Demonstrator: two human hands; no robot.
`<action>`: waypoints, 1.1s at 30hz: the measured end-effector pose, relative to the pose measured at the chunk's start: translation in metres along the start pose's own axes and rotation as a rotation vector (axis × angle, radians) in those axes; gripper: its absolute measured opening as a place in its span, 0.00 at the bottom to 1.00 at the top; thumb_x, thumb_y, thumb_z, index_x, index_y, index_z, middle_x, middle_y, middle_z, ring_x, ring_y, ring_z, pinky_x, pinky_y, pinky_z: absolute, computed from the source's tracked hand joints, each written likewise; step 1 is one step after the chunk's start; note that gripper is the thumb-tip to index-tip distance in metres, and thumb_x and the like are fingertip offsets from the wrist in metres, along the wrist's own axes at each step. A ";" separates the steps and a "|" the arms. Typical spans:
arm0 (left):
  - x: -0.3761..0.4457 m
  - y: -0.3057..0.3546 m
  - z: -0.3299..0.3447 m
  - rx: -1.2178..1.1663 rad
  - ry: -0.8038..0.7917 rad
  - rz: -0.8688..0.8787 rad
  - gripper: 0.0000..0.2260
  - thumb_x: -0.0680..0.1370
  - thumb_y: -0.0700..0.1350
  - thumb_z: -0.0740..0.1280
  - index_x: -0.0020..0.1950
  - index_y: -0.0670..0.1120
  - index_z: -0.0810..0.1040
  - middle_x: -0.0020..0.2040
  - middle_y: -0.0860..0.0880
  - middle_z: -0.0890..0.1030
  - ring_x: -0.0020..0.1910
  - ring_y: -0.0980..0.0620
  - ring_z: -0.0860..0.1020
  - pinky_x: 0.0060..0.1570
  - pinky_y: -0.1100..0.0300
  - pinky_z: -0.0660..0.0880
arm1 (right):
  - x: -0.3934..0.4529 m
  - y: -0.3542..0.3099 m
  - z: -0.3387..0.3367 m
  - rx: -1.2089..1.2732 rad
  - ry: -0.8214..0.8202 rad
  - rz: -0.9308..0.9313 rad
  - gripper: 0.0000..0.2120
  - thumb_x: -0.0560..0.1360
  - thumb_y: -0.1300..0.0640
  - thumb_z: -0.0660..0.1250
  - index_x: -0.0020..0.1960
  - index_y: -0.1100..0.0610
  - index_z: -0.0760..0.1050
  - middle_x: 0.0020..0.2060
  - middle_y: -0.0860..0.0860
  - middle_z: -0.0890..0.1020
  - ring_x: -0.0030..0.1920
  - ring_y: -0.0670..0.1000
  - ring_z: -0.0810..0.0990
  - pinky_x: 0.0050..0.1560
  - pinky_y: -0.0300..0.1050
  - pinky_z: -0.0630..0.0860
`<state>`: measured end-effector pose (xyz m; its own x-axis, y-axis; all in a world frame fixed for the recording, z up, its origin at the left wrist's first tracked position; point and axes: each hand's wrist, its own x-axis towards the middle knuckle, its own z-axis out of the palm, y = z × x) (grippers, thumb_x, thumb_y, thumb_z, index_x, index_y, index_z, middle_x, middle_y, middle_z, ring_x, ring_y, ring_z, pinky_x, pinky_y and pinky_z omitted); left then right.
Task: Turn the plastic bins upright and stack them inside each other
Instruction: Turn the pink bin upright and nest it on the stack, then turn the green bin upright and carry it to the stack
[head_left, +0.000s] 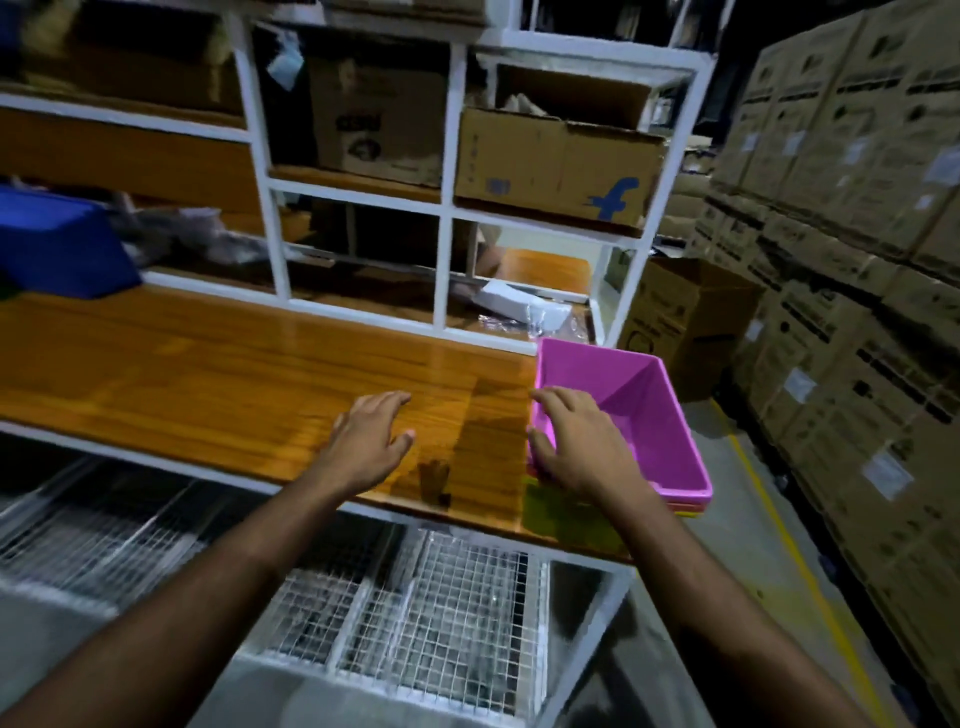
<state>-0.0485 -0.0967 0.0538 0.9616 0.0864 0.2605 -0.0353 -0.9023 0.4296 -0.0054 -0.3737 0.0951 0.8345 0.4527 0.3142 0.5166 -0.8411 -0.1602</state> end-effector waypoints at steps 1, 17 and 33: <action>-0.007 -0.016 -0.007 0.017 0.000 -0.013 0.24 0.79 0.52 0.63 0.75 0.51 0.64 0.74 0.50 0.68 0.73 0.48 0.62 0.67 0.45 0.63 | 0.003 -0.018 0.008 -0.014 -0.006 -0.015 0.26 0.78 0.44 0.59 0.74 0.51 0.65 0.71 0.52 0.71 0.71 0.53 0.67 0.68 0.54 0.69; -0.172 -0.410 -0.223 0.288 0.104 -0.287 0.29 0.80 0.56 0.59 0.78 0.49 0.56 0.77 0.48 0.63 0.77 0.47 0.58 0.72 0.46 0.59 | 0.098 -0.452 0.175 -0.038 -0.113 -0.259 0.33 0.80 0.41 0.55 0.80 0.53 0.52 0.80 0.54 0.55 0.79 0.55 0.51 0.76 0.61 0.54; -0.196 -0.691 -0.356 0.441 0.175 -0.484 0.31 0.80 0.56 0.58 0.79 0.47 0.53 0.79 0.48 0.59 0.78 0.48 0.56 0.74 0.50 0.56 | 0.276 -0.775 0.307 0.074 -0.123 -0.538 0.34 0.80 0.41 0.54 0.80 0.53 0.48 0.80 0.53 0.51 0.80 0.53 0.47 0.77 0.60 0.50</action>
<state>-0.3097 0.6600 0.0141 0.7818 0.5574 0.2794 0.5379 -0.8296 0.1499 -0.1161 0.4939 0.0188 0.4631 0.8476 0.2591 0.8845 -0.4607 -0.0739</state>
